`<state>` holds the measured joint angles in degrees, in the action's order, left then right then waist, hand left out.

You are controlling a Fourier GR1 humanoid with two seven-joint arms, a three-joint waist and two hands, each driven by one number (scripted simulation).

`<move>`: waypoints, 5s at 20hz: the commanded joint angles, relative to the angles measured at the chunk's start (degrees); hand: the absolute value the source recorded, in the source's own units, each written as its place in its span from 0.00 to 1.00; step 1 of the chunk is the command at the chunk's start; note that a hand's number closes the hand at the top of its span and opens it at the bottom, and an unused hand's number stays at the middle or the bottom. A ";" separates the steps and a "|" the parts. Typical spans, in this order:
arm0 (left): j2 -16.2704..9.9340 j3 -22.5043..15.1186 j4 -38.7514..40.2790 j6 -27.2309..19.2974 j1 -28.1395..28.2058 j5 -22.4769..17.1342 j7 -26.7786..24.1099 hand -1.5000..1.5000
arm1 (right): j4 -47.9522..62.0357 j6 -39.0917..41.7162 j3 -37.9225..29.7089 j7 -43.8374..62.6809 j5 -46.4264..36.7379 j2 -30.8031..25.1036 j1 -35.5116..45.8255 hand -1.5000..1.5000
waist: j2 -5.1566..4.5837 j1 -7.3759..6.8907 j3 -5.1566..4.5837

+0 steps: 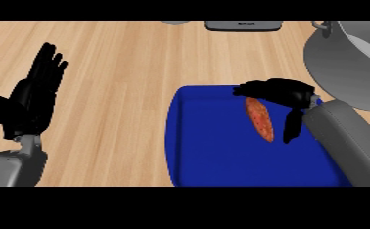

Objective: Pick the sweet potato from the tray and place it in the pot

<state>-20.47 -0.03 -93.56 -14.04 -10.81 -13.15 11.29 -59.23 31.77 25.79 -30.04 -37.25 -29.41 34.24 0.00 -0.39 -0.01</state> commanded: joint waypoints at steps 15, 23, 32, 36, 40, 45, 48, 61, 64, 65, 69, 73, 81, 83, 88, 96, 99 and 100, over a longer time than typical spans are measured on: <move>4.08 1.43 1.91 1.49 -2.01 3.28 1.45 0.50 | 10.23 -8.43 0.31 -13.15 -12.10 5.33 1.15 1.00 | -0.12 0.03 0.02; 3.95 2.33 0.78 1.28 0.51 4.35 0.75 0.50 | -0.73 -10.50 1.81 -21.52 -12.42 -4.93 -10.02 1.00 | 0.56 2.09 -0.03; 2.23 6.14 -0.50 1.78 4.55 2.78 -0.55 0.50 | -15.14 -28.50 -3.07 -38.34 -6.11 -27.51 -35.45 1.00 | 1.12 5.41 -0.06; 3.13 5.13 -0.43 0.98 3.33 3.73 -0.33 0.50 | -16.95 -28.53 -11.98 -43.09 6.74 -31.20 -42.02 1.00 | 0.81 5.60 -0.03; 2.73 5.52 -1.67 1.97 5.55 2.92 -0.11 0.50 | -18.36 -22.39 -22.36 -43.44 24.47 -33.38 -44.06 1.00 | 0.97 5.51 -0.09; 3.37 3.99 -0.91 2.05 3.56 3.97 -0.28 0.50 | -18.33 -19.29 -31.81 -40.36 40.45 -33.21 -45.82 1.00 | 0.57 4.39 -0.03; 2.97 4.50 -2.20 2.62 3.89 3.41 -0.17 0.50 | -16.41 -11.95 -37.55 -37.34 49.61 -38.41 -45.79 1.00 | 0.47 3.03 -0.06; 3.63 3.37 0.05 3.90 -2.42 3.99 1.77 0.50 | 3.45 -2.56 -35.26 -27.10 55.59 -42.60 -29.68 1.00 | -0.59 -1.70 0.13; 4.00 2.02 -1.60 3.86 -2.84 4.31 3.97 0.50 | 2.63 -4.84 -29.58 -21.32 53.73 -38.51 -24.10 1.00 | -0.73 -2.96 0.15; 6.14 0.89 -1.07 3.28 -0.56 5.30 0.08 0.50 | 8.07 -5.01 -29.56 -24.06 51.96 -38.16 -21.83 1.00 | -0.98 -3.66 0.21; 6.59 1.28 3.38 3.19 -5.47 5.31 0.72 0.50 | 12.90 -2.82 -27.73 -20.27 52.71 -34.34 -12.98 1.00 | -1.17 -3.13 0.18; 6.45 1.29 2.02 3.07 -5.08 5.23 2.19 0.50 | 15.04 -29.28 -26.46 -25.02 38.42 -31.36 -10.03 1.00 | -1.14 -3.23 0.24; 6.77 0.42 0.61 3.73 -3.49 6.09 1.08 0.50 | 32.50 -35.92 -22.57 -30.36 28.17 -24.14 2.03 1.00 | -1.37 -4.32 0.31; 7.59 -0.12 1.72 3.80 -3.73 6.36 0.02 0.50 | 34.93 -36.13 -21.19 -29.98 26.15 -22.60 3.83 1.00 | -1.60 -4.55 0.33; 7.19 0.38 3.11 3.79 -5.54 6.52 0.60 0.50 | 40.45 -29.66 -18.24 -23.25 24.17 -19.20 6.96 0.00 | -1.99 -5.01 0.31; 8.50 -0.36 2.74 2.95 -6.03 6.87 0.79 0.50 | 42.75 -13.59 -19.49 -27.58 28.37 -16.10 8.44 0.00 | -2.02 -4.33 0.56; 7.27 1.03 1.56 3.95 -5.41 5.71 0.55 0.50 | 43.85 -7.24 -23.46 -27.04 33.38 -17.48 9.80 0.00 | -1.71 -4.62 0.64; 7.34 0.86 1.93 3.98 -4.38 5.84 0.69 0.50 | 44.22 -5.14 -23.93 -26.82 34.24 -17.30 9.50 0.00 | -1.68 -4.43 0.62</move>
<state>-13.23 0.69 -91.40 -9.93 -15.97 -7.25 11.90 -17.55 16.42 5.25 -51.93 -8.09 -51.05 43.34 -0.79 -4.10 -1.15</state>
